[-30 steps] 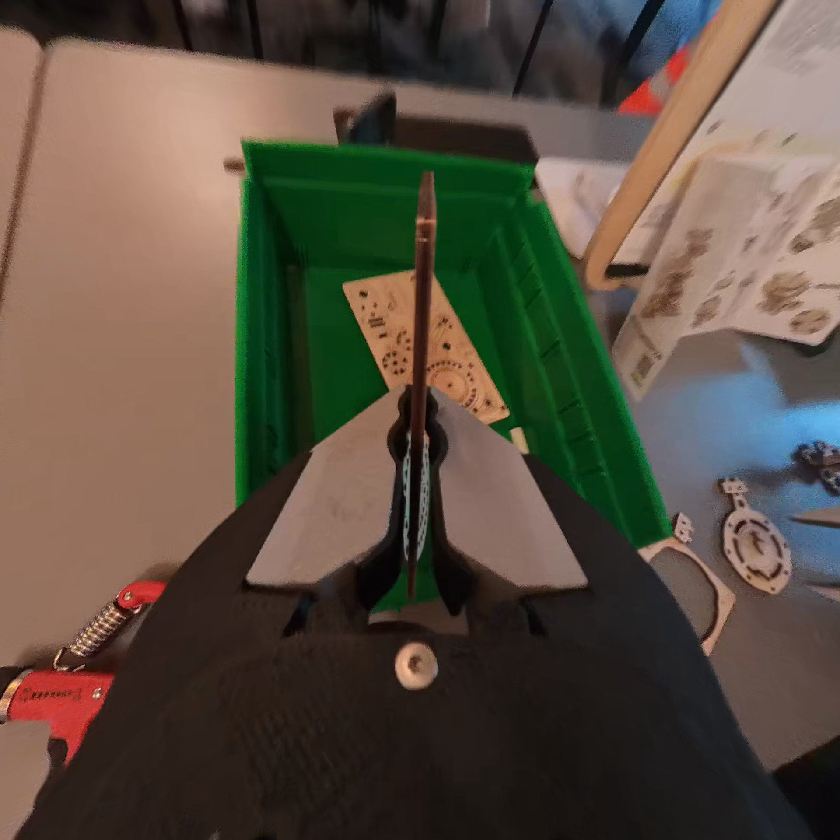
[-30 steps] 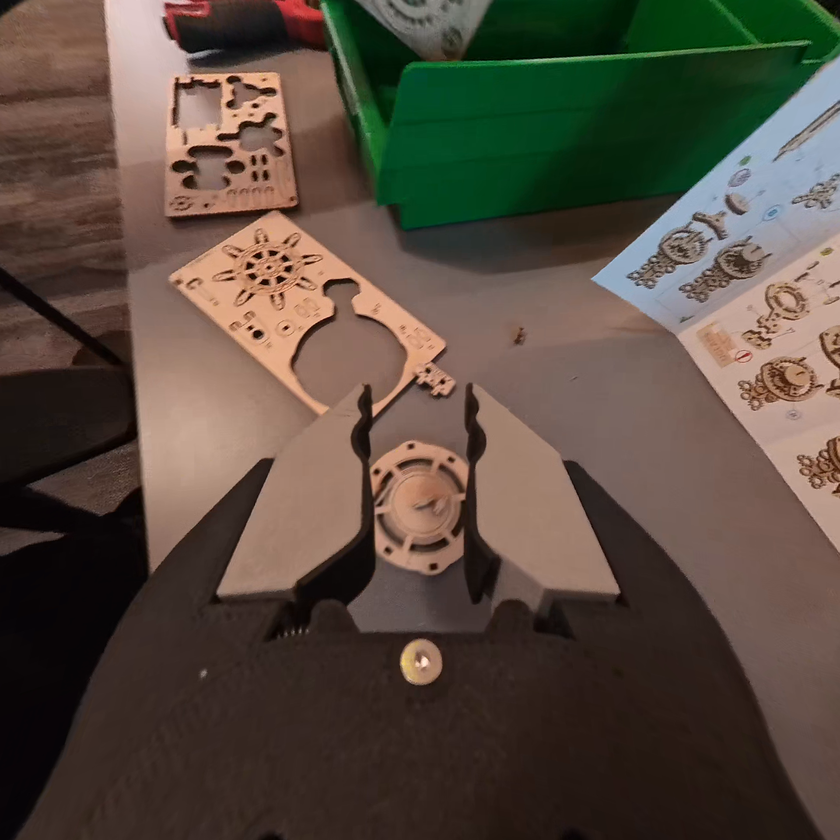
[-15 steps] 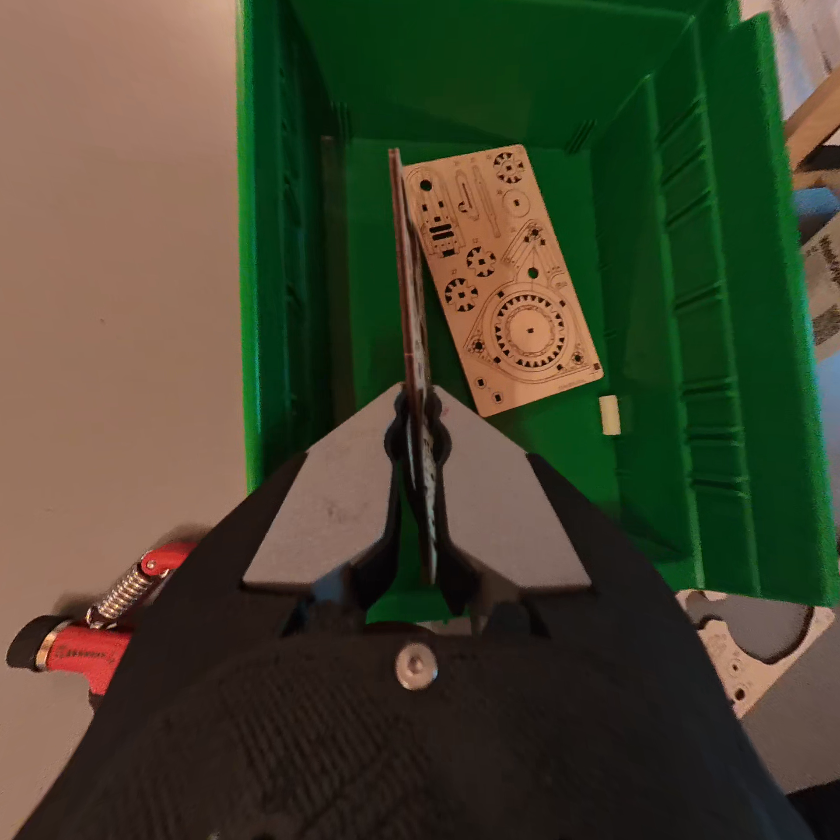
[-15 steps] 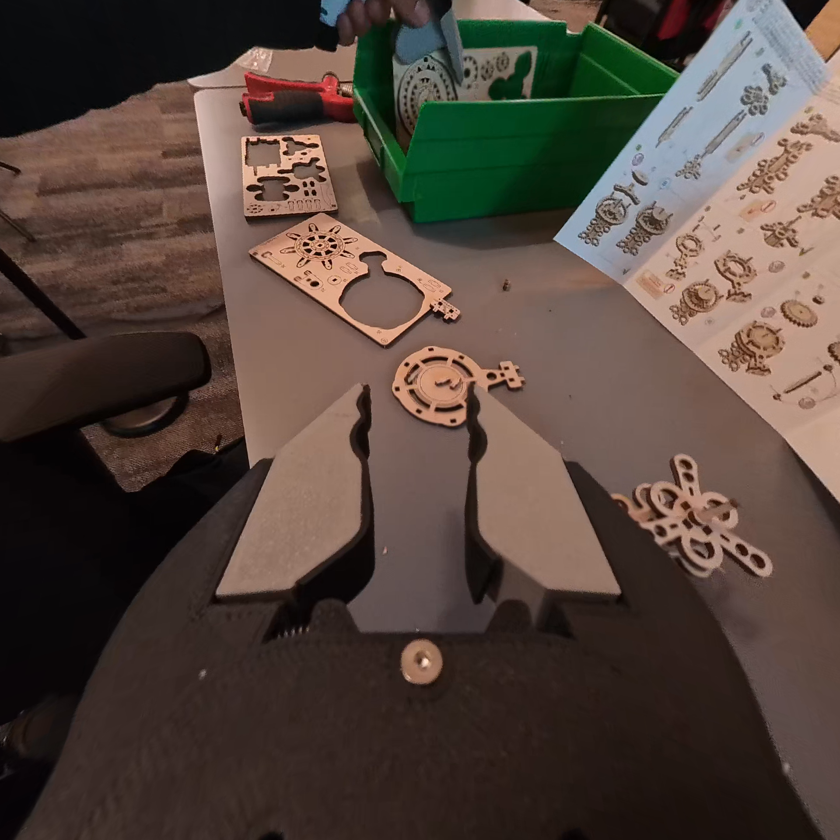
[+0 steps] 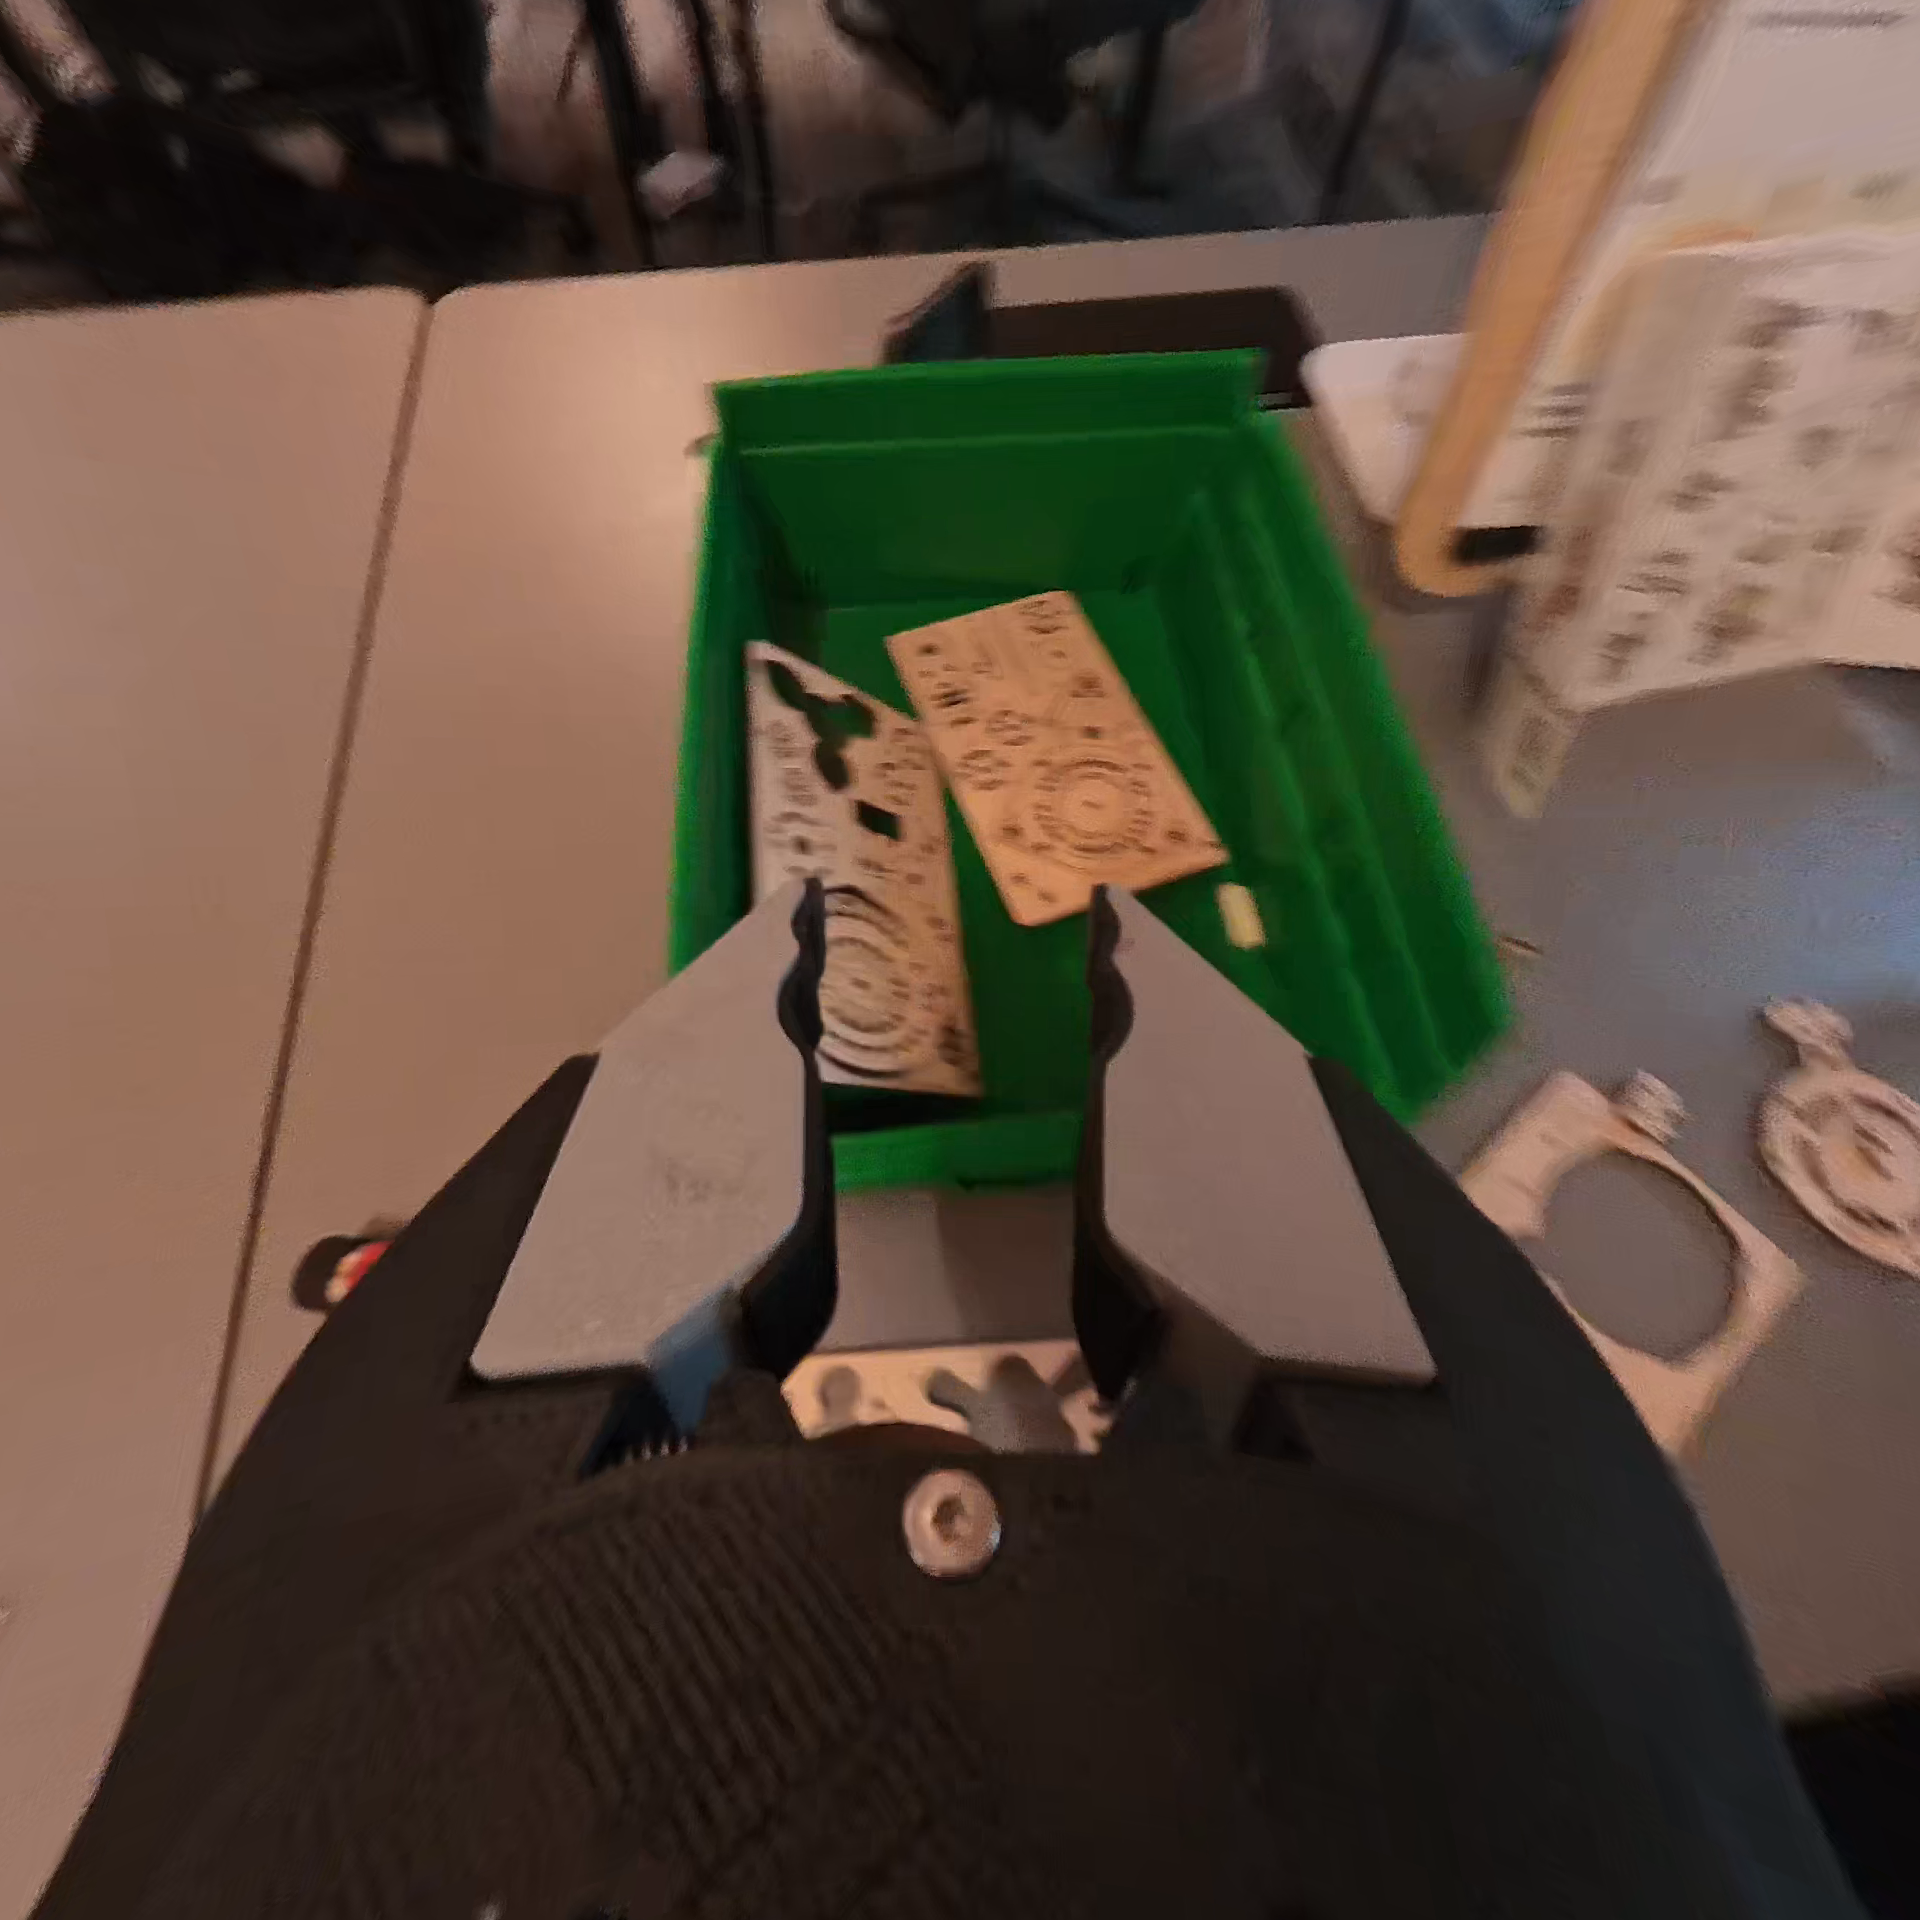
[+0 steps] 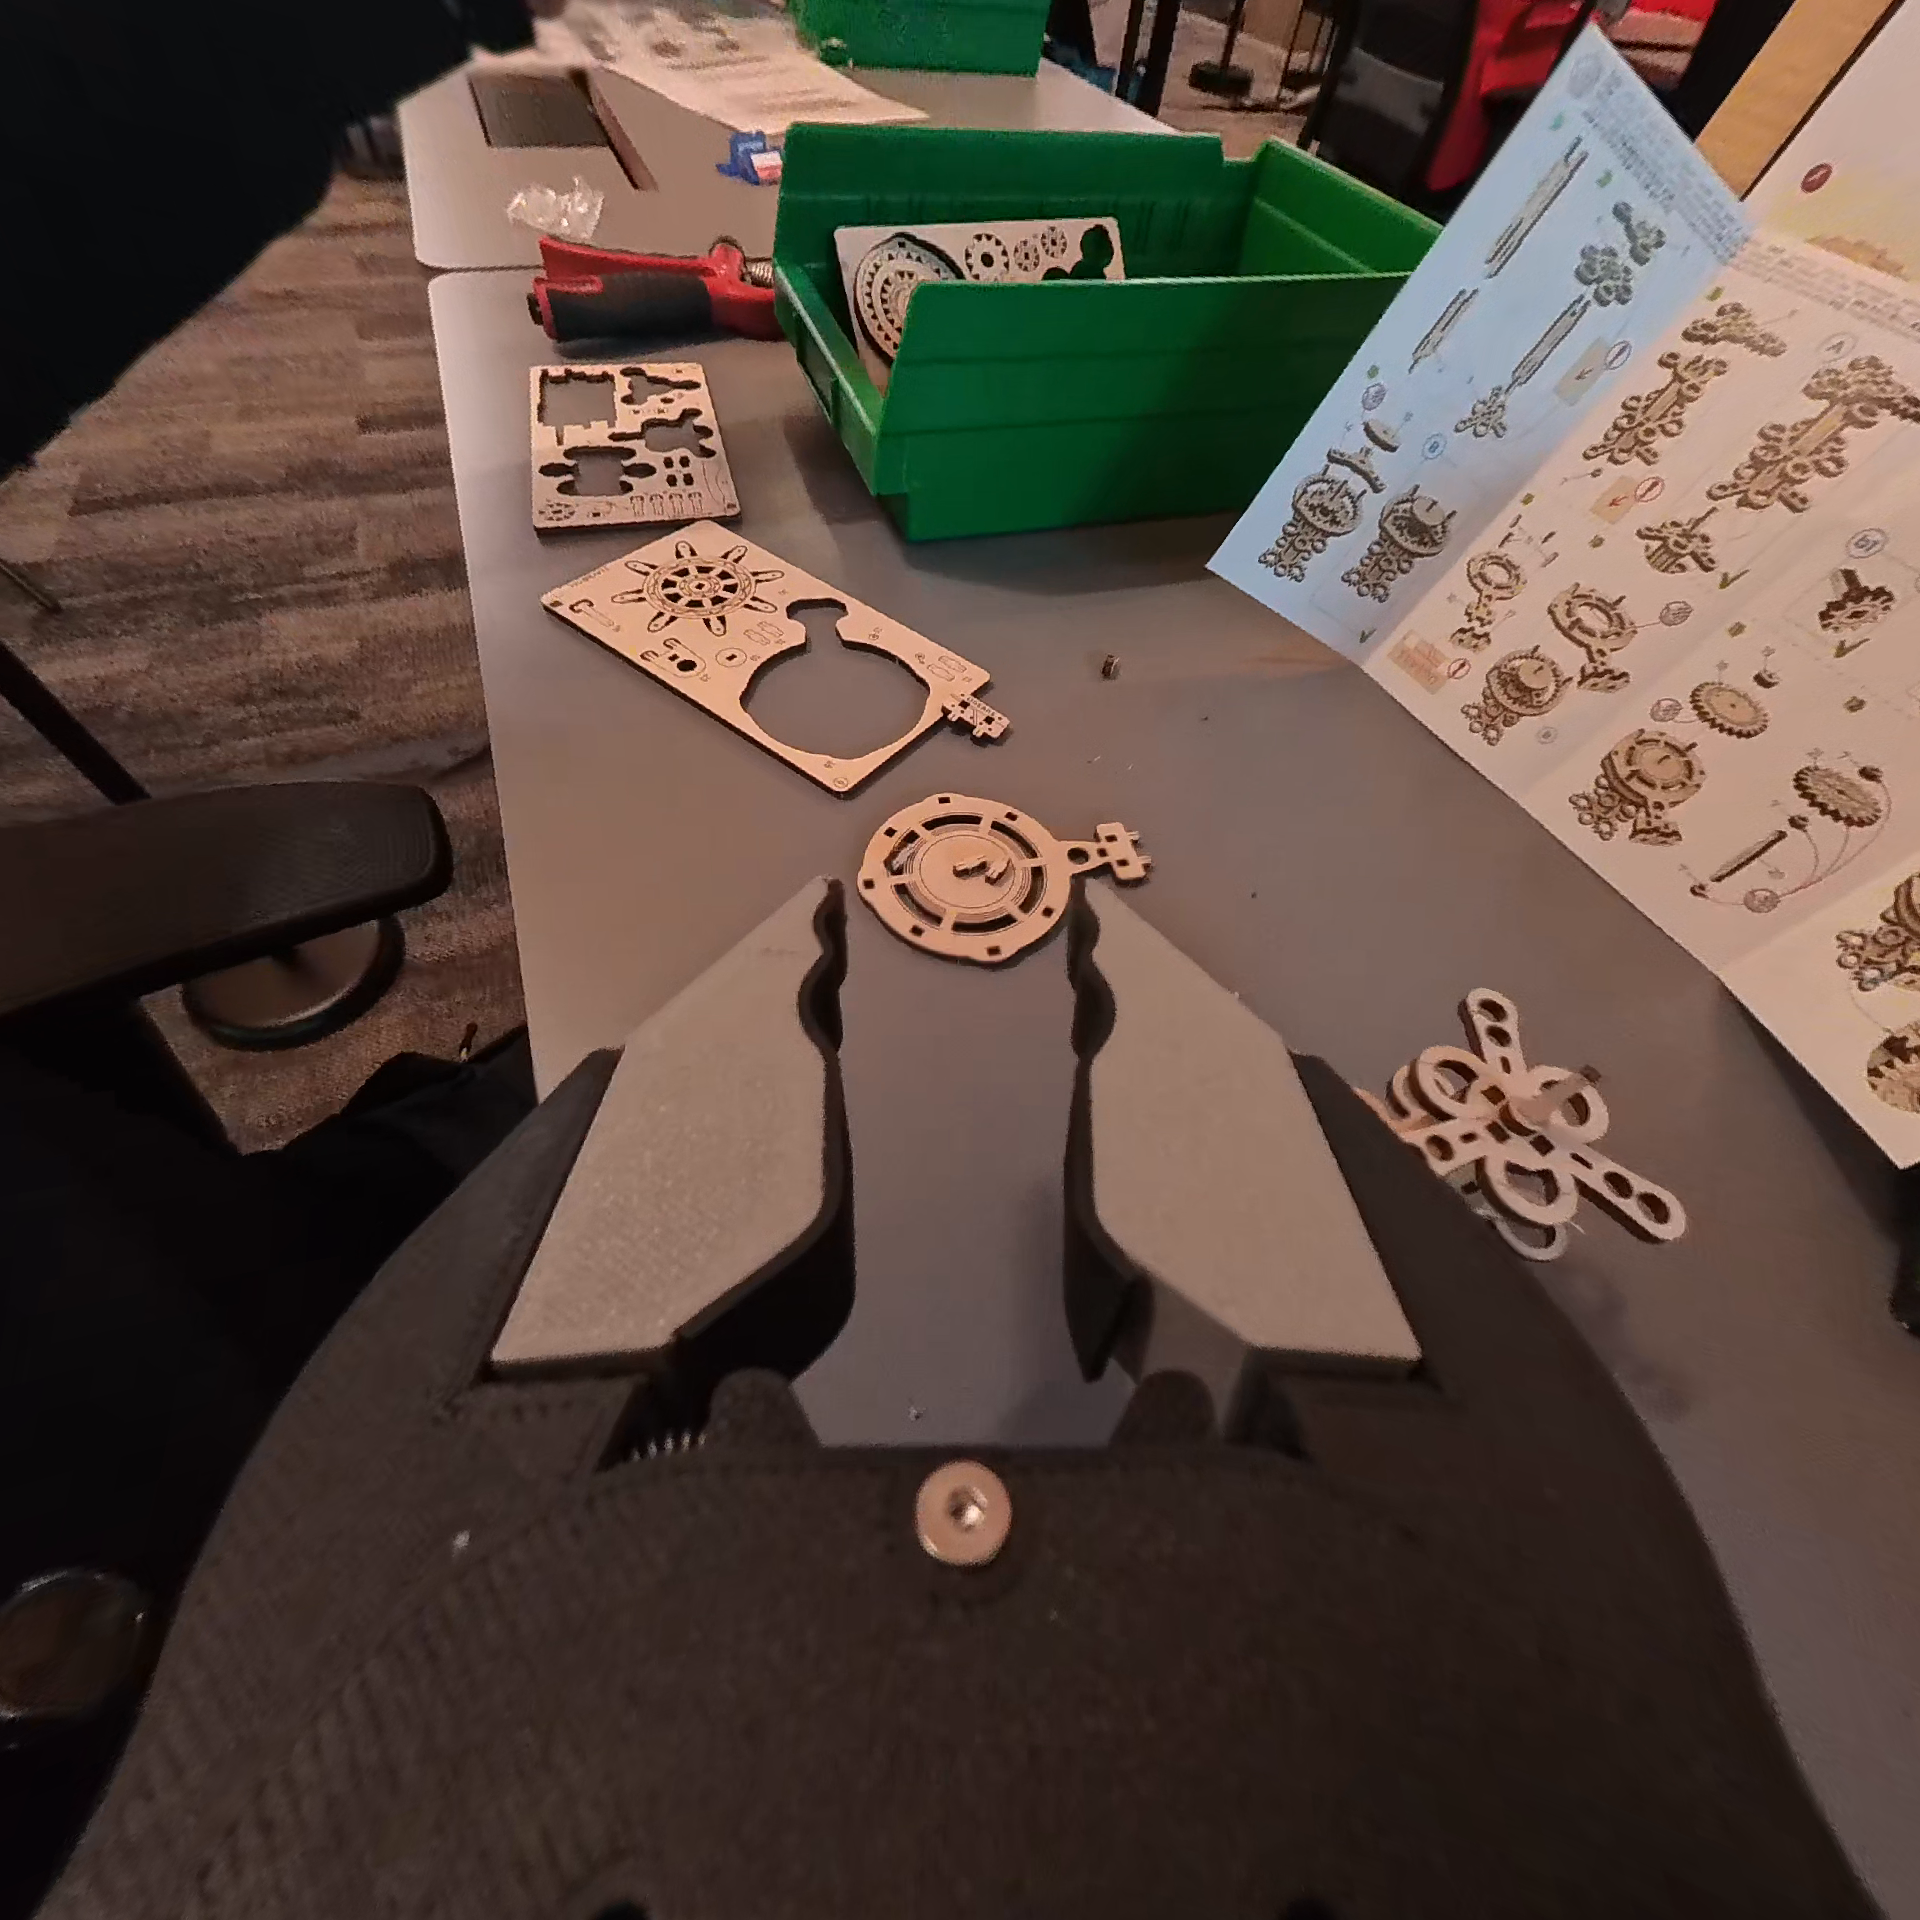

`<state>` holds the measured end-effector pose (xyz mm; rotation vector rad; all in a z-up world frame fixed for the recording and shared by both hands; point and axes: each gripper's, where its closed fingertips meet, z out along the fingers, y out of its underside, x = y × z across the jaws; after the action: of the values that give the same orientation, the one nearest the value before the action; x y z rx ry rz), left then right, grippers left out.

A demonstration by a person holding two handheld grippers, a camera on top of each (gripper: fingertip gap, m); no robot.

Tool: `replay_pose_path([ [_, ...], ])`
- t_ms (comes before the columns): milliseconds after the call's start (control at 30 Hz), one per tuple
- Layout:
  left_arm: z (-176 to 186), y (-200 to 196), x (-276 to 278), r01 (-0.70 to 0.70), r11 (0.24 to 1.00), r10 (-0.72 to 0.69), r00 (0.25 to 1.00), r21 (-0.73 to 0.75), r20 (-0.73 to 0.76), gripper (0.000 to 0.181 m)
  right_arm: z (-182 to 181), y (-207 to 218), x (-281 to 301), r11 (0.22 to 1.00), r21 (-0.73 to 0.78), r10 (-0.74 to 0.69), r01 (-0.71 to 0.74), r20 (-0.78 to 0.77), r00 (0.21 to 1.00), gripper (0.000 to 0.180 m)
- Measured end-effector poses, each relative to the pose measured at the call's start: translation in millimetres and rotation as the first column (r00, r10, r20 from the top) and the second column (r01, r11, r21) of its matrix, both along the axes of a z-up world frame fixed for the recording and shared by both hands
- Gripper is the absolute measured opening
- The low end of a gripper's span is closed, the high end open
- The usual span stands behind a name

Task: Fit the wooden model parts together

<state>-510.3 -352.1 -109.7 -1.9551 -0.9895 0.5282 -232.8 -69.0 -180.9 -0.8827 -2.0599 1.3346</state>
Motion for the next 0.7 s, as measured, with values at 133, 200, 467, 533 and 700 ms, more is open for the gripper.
replay_pose_path([
  [133,-16.9,59.2,106.2,0.315,0.948,-0.316,0.948,0.037,0.027,0.036,-0.3,-4.9,-1.9,1.0,-0.023,0.018,-0.018,-0.017,1.0,0.038],
  [200,-46.6,89.6,150.6,0.425,0.905,-0.426,0.901,0.025,0.077,0.035,-4.7,-8.6,-3.1,0.999,-0.018,0.027,-0.028,-0.022,0.999,0.038],
  [467,-140.4,128.0,193.7,0.524,0.849,-0.485,0.827,-0.075,0.284,0.032,-30.6,-12.2,-7.0,0.999,0.015,0.028,-0.028,-0.009,1.0,0.038],
  [533,-156.1,119.5,184.3,0.473,0.867,-0.413,0.858,-0.154,0.306,0.022,-29.9,-11.3,-7.3,1.0,0.014,0.025,-0.025,-0.017,1.0,0.038],
  [700,-155.9,111.8,171.8,0.365,0.925,-0.331,0.911,-0.106,0.246,0.0,-27.5,-9.5,-7.8,1.0,-0.015,0.024,-0.024,-0.017,1.0,0.038],
])
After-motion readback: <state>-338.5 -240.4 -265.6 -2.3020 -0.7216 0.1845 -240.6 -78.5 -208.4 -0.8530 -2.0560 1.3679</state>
